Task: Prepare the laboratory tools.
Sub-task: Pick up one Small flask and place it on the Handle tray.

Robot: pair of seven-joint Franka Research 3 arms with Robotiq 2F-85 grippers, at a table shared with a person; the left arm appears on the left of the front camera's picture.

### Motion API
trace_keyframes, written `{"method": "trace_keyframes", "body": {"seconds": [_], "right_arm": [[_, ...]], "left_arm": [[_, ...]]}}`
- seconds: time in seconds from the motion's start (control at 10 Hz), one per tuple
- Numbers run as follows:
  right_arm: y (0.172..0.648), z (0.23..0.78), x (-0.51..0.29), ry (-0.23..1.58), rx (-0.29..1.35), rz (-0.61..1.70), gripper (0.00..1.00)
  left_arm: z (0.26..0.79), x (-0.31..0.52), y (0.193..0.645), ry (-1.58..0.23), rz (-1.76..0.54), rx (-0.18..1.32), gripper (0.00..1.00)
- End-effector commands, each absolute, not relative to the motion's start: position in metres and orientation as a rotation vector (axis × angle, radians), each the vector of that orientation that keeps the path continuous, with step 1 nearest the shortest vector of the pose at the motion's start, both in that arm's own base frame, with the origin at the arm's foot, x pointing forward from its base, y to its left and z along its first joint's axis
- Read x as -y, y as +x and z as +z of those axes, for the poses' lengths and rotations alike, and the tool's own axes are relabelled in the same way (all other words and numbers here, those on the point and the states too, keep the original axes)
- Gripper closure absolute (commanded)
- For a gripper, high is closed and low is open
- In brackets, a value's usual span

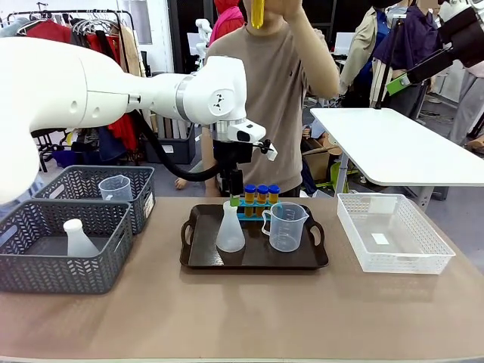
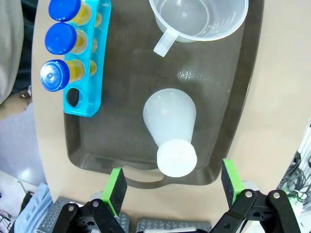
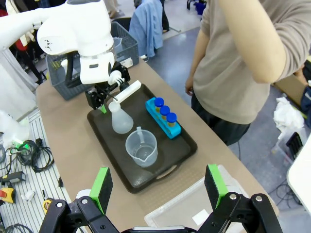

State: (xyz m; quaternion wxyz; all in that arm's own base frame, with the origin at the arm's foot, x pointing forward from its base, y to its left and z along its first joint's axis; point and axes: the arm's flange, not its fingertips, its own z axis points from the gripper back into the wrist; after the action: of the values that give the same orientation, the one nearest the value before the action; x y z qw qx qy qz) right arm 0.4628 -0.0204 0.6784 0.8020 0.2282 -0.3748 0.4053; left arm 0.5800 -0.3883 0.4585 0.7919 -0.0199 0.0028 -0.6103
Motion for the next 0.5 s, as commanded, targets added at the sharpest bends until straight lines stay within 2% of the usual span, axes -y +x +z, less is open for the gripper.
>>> {"method": "trace_keyframes", "body": {"seconds": [0.0, 0.4], "right_arm": [[0.4623, 0.6799, 0.0194, 0.499, 0.810, 0.872, 0.00], [0.4623, 0.6799, 0.0194, 0.499, 0.810, 0.872, 0.00]], "left_arm": [[0.4606, 0.3875, 0.5805, -0.039, -1.315, 0.000, 0.00], [0.4585, 0.3883, 0.5800, -0.043, -1.313, -0.006, 0.00]]}}
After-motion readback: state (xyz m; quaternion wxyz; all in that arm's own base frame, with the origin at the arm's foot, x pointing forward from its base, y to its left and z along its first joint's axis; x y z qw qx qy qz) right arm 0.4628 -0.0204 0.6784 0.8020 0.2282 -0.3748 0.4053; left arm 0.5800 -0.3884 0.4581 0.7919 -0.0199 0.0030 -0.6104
